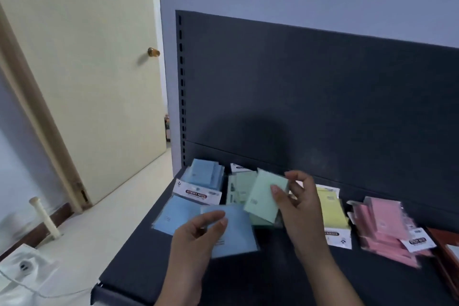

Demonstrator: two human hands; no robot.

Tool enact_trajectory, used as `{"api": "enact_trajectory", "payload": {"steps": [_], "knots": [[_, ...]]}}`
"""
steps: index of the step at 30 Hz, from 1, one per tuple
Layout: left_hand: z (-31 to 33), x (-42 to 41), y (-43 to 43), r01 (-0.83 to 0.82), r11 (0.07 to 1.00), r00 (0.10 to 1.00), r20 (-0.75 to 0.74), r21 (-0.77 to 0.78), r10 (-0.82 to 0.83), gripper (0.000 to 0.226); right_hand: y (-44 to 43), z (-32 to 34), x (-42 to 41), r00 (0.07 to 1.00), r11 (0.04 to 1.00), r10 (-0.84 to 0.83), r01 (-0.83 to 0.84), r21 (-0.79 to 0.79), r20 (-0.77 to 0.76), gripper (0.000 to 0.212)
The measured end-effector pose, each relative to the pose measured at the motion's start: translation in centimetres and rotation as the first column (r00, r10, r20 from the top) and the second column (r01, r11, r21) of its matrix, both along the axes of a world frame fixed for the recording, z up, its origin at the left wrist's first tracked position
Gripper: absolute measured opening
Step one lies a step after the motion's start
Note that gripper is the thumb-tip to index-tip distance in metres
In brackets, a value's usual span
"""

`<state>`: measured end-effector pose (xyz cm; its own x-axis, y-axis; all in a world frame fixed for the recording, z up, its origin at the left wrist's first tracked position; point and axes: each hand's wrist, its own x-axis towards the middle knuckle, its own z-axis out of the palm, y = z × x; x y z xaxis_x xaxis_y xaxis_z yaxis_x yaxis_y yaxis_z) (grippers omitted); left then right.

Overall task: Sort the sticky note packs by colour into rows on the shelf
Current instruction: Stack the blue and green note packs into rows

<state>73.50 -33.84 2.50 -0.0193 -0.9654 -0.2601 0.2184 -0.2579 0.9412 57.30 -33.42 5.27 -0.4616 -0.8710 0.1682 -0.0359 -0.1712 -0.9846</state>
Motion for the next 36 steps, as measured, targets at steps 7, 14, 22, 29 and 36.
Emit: {"api": "enact_trajectory", "payload": {"steps": [7,14,22,29,36], "knots": [[-0.5,5.7,-2.6,0.009,0.999,1.000,0.009,0.032,-0.009,0.014,-5.1,-1.1,0.6,0.986,0.991,-0.017,0.039,0.126,-0.164,0.026],[-1.1,8.0,-3.7,0.007,0.999,0.999,0.041,0.046,-0.009,0.017,-7.3,-4.2,-0.3,0.865,0.943,-0.024,0.185,0.275,-0.500,0.022],[-1.1,7.1,-3.5,0.014,0.998,0.999,0.044,0.067,-0.017,0.019,-7.6,-4.5,-1.7,0.710,0.875,-0.222,0.448,0.186,-0.668,0.028],[-1.0,4.5,-3.1,0.030,0.997,0.997,0.069,0.073,-0.036,0.019,-5.8,-5.2,1.1,0.188,0.979,0.134,0.130,0.160,-0.973,0.039],[-1.6,2.3,-2.6,0.044,0.995,0.989,0.134,0.095,-0.057,0.032,-5.3,-5.9,-2.5,0.420,0.971,0.204,0.028,0.237,-0.884,0.043]]}}
